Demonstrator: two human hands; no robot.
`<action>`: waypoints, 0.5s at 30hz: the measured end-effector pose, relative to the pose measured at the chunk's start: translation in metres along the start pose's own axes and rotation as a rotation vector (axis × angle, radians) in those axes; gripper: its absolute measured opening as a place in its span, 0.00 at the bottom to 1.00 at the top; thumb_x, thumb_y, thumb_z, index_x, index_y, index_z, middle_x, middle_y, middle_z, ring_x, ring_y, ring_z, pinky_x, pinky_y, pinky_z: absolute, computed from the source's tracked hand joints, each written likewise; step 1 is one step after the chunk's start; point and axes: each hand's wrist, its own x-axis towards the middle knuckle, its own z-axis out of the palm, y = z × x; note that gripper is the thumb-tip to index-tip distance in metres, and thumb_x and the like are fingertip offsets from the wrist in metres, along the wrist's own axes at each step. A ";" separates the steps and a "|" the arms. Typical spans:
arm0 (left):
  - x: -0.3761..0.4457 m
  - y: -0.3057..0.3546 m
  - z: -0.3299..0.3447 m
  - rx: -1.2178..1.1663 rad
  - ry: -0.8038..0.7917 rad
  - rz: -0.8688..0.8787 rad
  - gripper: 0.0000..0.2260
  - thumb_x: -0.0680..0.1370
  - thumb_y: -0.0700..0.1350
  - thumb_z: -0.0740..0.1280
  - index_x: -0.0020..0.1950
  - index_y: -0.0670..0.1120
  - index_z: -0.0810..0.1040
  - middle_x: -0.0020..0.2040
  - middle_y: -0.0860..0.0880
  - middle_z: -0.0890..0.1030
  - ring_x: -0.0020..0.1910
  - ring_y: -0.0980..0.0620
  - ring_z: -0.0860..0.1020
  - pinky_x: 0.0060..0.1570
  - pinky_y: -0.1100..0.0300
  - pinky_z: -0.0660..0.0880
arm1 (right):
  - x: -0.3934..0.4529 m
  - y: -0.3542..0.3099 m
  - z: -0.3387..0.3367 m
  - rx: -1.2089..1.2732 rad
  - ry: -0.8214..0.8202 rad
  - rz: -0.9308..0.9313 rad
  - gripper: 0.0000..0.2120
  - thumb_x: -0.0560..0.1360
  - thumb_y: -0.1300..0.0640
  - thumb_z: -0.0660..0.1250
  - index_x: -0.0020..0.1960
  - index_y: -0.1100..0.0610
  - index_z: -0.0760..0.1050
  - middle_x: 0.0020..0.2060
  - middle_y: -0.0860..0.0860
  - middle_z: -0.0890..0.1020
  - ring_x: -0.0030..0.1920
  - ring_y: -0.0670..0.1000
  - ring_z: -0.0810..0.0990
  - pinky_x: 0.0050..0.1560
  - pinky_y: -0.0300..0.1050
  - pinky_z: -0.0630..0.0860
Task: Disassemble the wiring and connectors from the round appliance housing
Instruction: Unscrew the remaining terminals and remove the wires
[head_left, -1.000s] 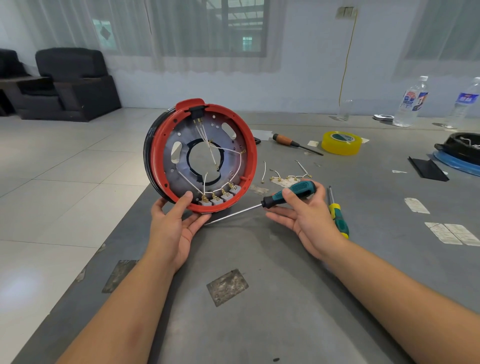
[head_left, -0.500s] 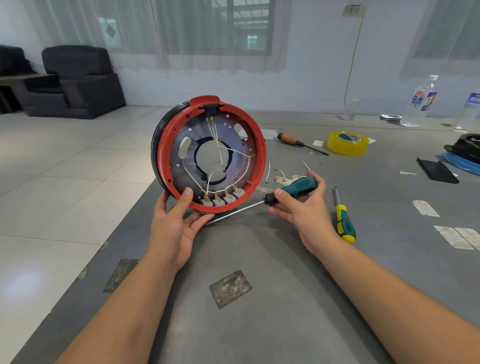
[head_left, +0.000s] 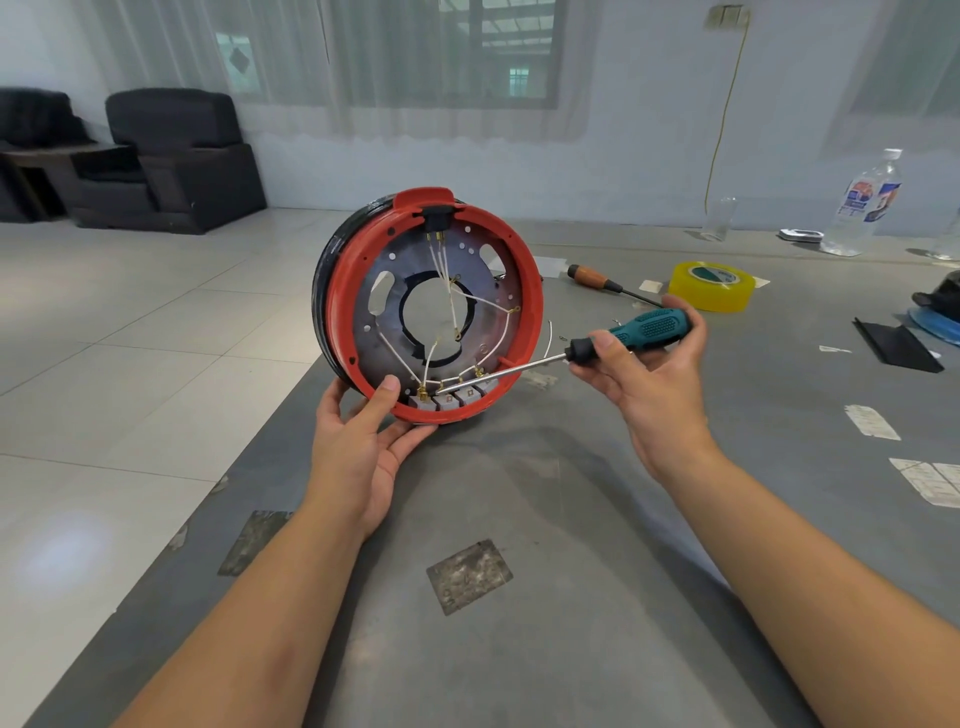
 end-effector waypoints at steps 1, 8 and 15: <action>0.000 0.000 0.000 -0.001 0.000 0.000 0.29 0.79 0.38 0.74 0.77 0.52 0.68 0.68 0.40 0.82 0.57 0.34 0.86 0.54 0.36 0.84 | 0.000 0.000 0.000 -0.002 0.000 -0.001 0.32 0.76 0.66 0.73 0.71 0.45 0.61 0.64 0.69 0.72 0.52 0.63 0.86 0.50 0.55 0.84; 0.000 0.000 0.000 0.002 -0.012 0.003 0.30 0.79 0.38 0.74 0.78 0.53 0.67 0.68 0.41 0.82 0.58 0.35 0.86 0.54 0.36 0.83 | 0.000 0.000 -0.001 -0.038 0.003 0.027 0.32 0.77 0.67 0.72 0.71 0.45 0.61 0.64 0.68 0.71 0.52 0.62 0.86 0.49 0.54 0.84; -0.001 0.000 0.002 0.015 -0.009 0.007 0.30 0.79 0.38 0.73 0.78 0.53 0.67 0.68 0.40 0.81 0.58 0.35 0.86 0.56 0.35 0.83 | -0.001 -0.005 0.004 -0.040 -0.003 0.045 0.31 0.77 0.67 0.72 0.70 0.44 0.61 0.63 0.63 0.71 0.54 0.60 0.86 0.48 0.52 0.84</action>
